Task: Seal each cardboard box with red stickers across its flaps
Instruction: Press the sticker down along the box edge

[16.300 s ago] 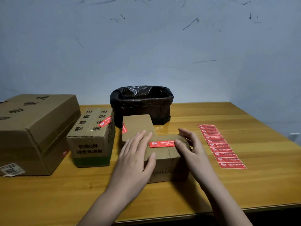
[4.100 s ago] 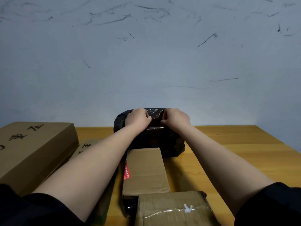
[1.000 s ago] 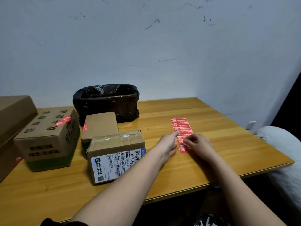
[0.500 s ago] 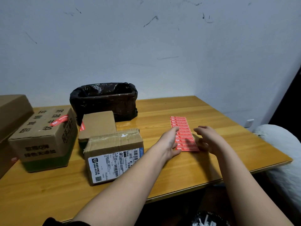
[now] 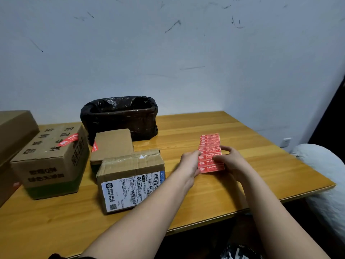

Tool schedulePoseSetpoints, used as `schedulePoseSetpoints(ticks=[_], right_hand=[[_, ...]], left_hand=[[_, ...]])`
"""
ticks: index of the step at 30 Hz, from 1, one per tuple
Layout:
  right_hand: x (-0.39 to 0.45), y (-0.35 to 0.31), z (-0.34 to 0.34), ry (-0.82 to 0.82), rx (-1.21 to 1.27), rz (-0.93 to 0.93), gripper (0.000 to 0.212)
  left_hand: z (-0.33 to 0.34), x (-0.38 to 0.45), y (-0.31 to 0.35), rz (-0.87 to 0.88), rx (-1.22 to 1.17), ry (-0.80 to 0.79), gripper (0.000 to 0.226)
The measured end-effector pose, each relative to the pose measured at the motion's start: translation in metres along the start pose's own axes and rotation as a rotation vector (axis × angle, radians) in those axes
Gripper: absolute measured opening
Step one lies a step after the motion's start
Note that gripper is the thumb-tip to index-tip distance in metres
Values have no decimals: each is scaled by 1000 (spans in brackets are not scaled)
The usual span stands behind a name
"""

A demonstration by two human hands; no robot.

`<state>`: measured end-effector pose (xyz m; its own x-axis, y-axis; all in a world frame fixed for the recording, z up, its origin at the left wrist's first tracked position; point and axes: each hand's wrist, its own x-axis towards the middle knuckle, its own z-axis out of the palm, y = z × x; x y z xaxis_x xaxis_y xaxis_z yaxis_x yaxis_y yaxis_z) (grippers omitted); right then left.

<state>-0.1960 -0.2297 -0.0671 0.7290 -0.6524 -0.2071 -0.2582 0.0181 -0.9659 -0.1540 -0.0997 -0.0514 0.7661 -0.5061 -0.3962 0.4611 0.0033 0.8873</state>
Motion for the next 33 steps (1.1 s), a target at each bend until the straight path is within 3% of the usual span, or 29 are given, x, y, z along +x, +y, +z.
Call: schedulePoseSetpoints(ticks=[4, 12, 17, 21, 27, 33], right_hand=[[-5, -6, 2, -19, 166, -114, 52], [-3, -7, 6, 11, 183, -238, 48], [-7, 3, 9, 343, -493, -728, 35], [-15, 3, 9, 275, -712, -948, 12], [-14, 11, 9, 188, -765, -941, 14], [-6, 14, 6, 226, -474, -835, 18]], left_hand=[[-3, 2, -3, 53, -1, 19, 34], [-5, 1, -3, 57, -49, 26, 11], [-7, 1, -3, 53, -118, 23, 13], [-7, 3, -2, 43, -190, 3, 8], [-7, 5, -3, 60, -213, 9, 5], [-10, 6, -1, 57, -245, -3, 9]])
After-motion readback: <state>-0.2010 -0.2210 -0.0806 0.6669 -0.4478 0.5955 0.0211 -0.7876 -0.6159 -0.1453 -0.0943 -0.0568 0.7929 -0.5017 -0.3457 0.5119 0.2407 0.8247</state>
